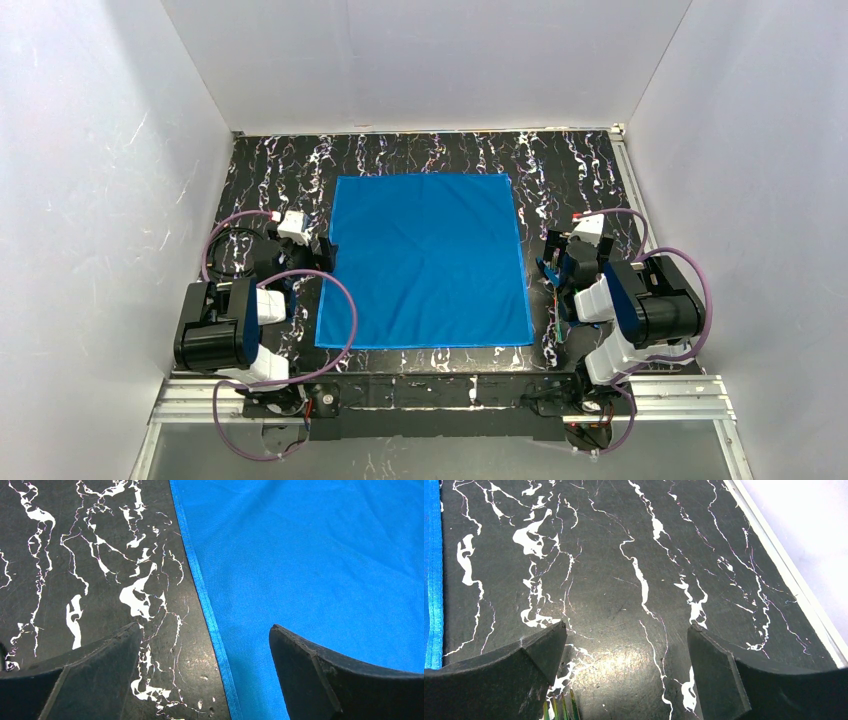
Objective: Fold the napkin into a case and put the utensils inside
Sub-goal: Pick up the flattened napkin from the center of the board, then fold and flatten the napkin at the center of the board.
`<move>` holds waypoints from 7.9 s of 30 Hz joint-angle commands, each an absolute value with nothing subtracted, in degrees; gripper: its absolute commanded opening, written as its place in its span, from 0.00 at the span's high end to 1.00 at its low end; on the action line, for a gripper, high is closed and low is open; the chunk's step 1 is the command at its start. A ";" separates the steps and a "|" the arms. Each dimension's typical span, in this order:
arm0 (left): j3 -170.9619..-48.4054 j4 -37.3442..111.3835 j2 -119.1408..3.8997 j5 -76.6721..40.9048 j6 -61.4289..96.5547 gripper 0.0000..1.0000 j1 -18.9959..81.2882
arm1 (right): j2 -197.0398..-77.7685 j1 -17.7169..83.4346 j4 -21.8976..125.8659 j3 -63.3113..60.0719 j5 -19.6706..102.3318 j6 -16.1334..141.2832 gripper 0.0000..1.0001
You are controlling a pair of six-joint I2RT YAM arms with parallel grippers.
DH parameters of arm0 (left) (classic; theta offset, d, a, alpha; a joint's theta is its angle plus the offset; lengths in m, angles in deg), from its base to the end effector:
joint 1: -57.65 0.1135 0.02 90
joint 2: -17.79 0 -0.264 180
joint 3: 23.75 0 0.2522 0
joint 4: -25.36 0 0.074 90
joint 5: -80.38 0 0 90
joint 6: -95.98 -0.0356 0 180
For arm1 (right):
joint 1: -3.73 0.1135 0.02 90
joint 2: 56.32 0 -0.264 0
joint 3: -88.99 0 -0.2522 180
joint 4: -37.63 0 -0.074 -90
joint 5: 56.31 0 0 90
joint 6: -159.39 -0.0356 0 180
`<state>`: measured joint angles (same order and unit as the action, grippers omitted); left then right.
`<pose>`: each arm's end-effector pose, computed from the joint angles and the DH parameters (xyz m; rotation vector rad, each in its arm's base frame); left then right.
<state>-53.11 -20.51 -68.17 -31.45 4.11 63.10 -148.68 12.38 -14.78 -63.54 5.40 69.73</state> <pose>0.2456 0.0101 0.1464 0.2220 1.7365 -0.2413 0.2406 0.0195 0.1261 0.2145 1.7614 -0.3360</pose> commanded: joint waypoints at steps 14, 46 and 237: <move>-80.96 29.27 -54.02 -35.27 1.14 0.02 64.41 | -126.72 12.17 33.53 -39.71 -6.89 38.95 0.01; -78.56 94.13 -42.52 -30.42 -52.90 0.02 40.48 | -108.03 55.40 99.04 -40.07 9.96 17.03 0.01; -128.73 71.73 -93.02 -11.94 -26.71 1.00 50.28 | -158.81 22.62 76.28 6.03 18.20 38.01 0.99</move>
